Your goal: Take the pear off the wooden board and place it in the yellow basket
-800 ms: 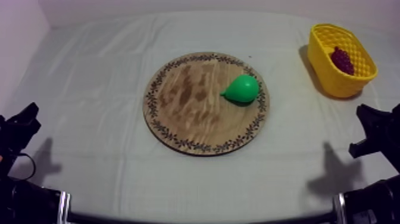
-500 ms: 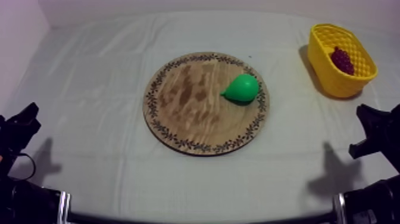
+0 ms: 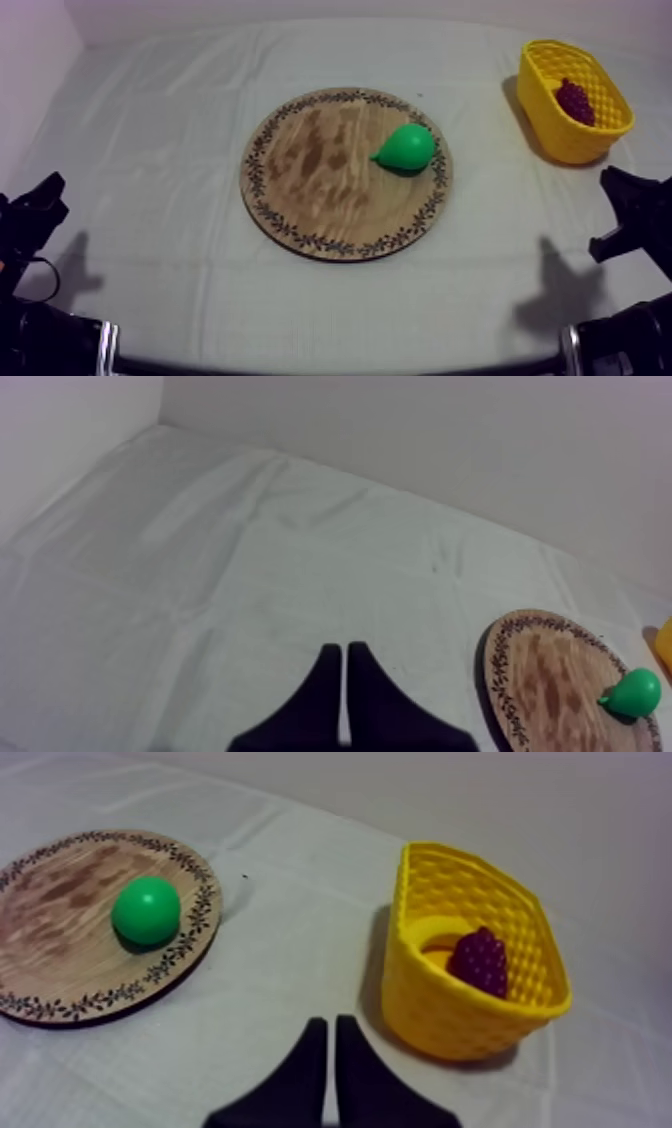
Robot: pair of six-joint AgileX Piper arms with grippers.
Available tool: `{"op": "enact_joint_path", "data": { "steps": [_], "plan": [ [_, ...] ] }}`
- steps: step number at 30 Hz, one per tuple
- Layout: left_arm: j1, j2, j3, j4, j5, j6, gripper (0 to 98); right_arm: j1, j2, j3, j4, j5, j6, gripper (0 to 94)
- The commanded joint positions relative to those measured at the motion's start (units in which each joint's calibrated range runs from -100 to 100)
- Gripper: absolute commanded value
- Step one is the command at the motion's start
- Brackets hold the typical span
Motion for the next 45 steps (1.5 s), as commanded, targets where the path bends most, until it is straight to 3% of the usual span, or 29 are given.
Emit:
{"op": "enact_joint_path", "data": {
  "steps": [1,8,17,23,34,45],
  "plan": [
    [0.01,0.00,0.00,-0.02,-0.01,-0.01,0.1,-0.17,2.54,-3.50,-0.05,0.05,1.40,0.5],
    [0.01,0.00,0.00,-0.02,-0.01,-0.01,0.1,-1.03,17.27,-20.18,-2.41,0.99,9.29,0.5],
    [0.01,0.00,0.00,-0.02,-0.01,-0.01,0.1,-4.23,42.45,-47.10,-3.66,16.29,18.90,2.7],
    [0.01,0.00,0.00,-0.02,-0.01,-0.01,0.1,-8.77,57.76,-63.72,-1.14,27.37,18.14,6.5],
    [0.01,0.00,0.00,-0.02,-0.01,-0.01,0.1,-16.70,83.12,-86.36,3.75,47.03,18.08,0.9],
    [0.01,0.00,0.00,-0.02,-0.01,-0.01,0.1,-20.31,98.79,-95.81,6.47,58.23,17.42,0.5]
  ]
}}
